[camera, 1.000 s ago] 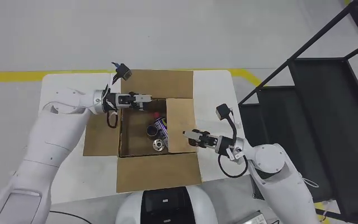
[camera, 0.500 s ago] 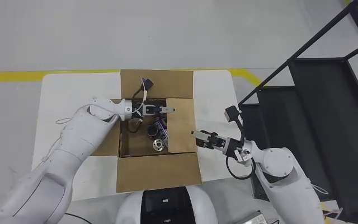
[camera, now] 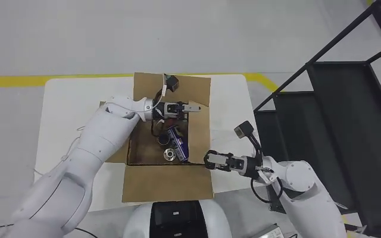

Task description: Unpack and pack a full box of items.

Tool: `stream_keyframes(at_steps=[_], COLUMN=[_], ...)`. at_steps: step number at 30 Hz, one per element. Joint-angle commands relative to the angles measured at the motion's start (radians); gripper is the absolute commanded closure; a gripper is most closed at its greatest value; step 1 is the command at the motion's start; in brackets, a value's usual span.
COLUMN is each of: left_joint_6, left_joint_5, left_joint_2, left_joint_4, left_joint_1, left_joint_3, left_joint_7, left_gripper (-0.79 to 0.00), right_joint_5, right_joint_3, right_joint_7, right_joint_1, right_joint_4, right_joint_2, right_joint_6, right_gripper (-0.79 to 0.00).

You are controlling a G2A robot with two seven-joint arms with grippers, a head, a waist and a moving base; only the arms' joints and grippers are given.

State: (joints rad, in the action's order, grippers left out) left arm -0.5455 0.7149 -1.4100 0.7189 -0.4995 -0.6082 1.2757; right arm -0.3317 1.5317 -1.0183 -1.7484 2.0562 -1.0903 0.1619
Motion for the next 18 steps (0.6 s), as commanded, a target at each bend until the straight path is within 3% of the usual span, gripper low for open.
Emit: stream_keyframes(at_steps=[1, 8, 18], left_joint_6=[0.017, 0.030, 0.030], left_joint_5=[0.024, 0.060, 0.060], left_joint_2=[-0.014, -0.059, -0.059], left_joint_4=[0.005, -0.006, -0.006], left_joint_1=[0.006, 0.009, 0.009], left_joint_3=[0.006, 0.028, 0.028], left_joint_7=[0.016, 0.029, 0.029], left_gripper=[-0.785, -0.785, -0.785], right_joint_5=[-0.031, -0.079, -0.082], right_joint_3=[0.010, 0.048, 0.050], right_joint_7=[-0.024, -0.059, -0.060], right_joint_1=[-0.011, -0.047, -0.048], right_joint_4=[-0.003, -0.030, -0.031], right_joint_2=[0.002, 0.010, 0.011], right_joint_6=[0.017, 0.036, 0.037], right_gripper=[-0.785, -0.785, -0.785])
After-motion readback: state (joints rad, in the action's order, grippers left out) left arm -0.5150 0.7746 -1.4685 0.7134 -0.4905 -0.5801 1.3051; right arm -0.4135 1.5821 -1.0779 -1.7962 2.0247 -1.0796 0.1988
